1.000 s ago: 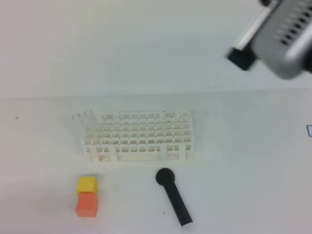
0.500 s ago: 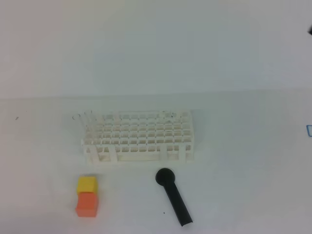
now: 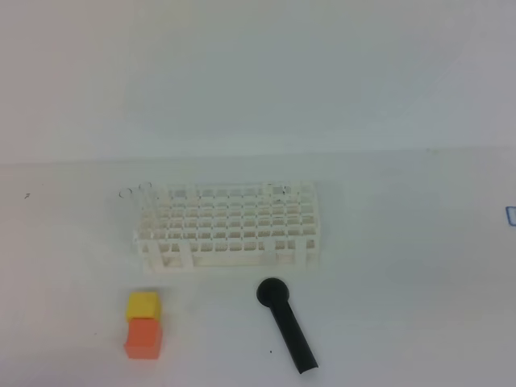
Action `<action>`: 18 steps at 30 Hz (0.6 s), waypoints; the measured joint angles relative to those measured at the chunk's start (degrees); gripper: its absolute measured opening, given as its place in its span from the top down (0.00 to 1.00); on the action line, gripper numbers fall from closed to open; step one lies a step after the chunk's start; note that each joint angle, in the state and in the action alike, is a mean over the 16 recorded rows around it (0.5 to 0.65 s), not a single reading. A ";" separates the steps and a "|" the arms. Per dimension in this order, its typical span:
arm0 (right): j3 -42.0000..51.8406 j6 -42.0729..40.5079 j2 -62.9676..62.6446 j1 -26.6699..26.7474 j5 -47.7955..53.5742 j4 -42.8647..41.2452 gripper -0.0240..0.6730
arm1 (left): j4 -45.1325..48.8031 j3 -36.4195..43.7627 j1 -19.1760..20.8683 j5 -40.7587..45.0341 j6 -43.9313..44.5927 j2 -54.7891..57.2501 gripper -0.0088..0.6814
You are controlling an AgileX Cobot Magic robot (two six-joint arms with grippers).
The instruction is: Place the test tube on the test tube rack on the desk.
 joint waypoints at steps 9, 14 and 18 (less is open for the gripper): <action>7.72 0.00 -10.20 -11.99 6.39 5.59 0.97 | 6.34 0.58 0.00 -1.02 0.09 0.00 0.99; 10.01 -0.03 -13.00 -13.81 8.06 7.06 0.97 | 14.68 0.93 0.00 -3.27 0.17 0.00 0.99; 11.41 -0.28 -14.39 -13.98 9.20 7.78 0.97 | 20.86 1.04 0.00 -4.29 0.19 0.08 0.99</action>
